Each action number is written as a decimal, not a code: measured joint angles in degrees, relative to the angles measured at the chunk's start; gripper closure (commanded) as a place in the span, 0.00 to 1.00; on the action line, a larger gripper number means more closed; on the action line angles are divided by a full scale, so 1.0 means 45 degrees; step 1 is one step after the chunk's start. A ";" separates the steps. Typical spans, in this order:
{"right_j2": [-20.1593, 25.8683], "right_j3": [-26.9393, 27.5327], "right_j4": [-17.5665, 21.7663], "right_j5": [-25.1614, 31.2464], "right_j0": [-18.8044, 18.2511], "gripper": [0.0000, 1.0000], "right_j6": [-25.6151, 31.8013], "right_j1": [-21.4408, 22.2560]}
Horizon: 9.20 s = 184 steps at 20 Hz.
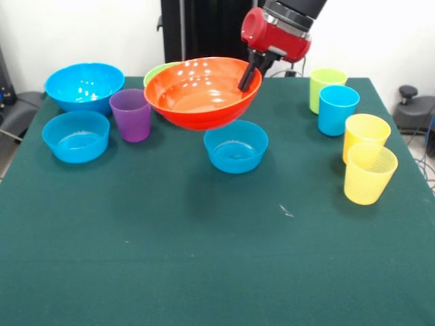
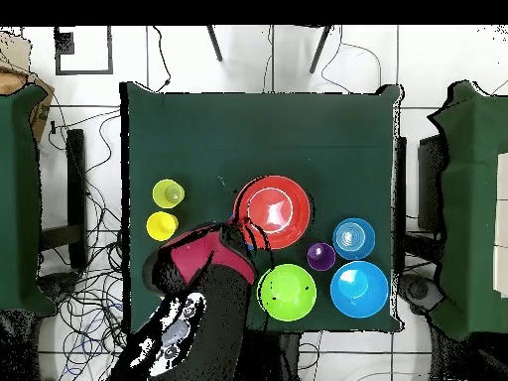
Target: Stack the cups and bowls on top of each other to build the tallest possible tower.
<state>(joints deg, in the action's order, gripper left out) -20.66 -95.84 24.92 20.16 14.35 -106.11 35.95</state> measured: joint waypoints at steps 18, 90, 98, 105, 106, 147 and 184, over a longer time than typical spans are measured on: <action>-0.0016 0.0001 -0.0698 0.0363 0.0981 1.00 0.0000 -0.0003; -0.2002 0.0750 -0.2452 0.0361 0.2533 1.00 -0.0003 -0.2012; -0.2158 0.0973 -0.2547 0.0358 0.2605 1.00 -0.0003 -0.2612; -0.2330 0.0990 -0.2684 0.0358 0.2653 1.00 -0.0003 -0.2899; -0.2343 0.0993 -0.2695 0.0358 0.2658 1.00 -0.0003 -0.2914; -0.2671 0.1700 -0.4182 0.0361 0.3177 1.00 -0.0005 -0.3892; -0.2746 0.1945 -0.4646 0.0358 0.3177 1.00 -0.0005 -0.4563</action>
<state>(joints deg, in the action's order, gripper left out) -33.02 -87.09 4.02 21.77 28.65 -106.13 15.41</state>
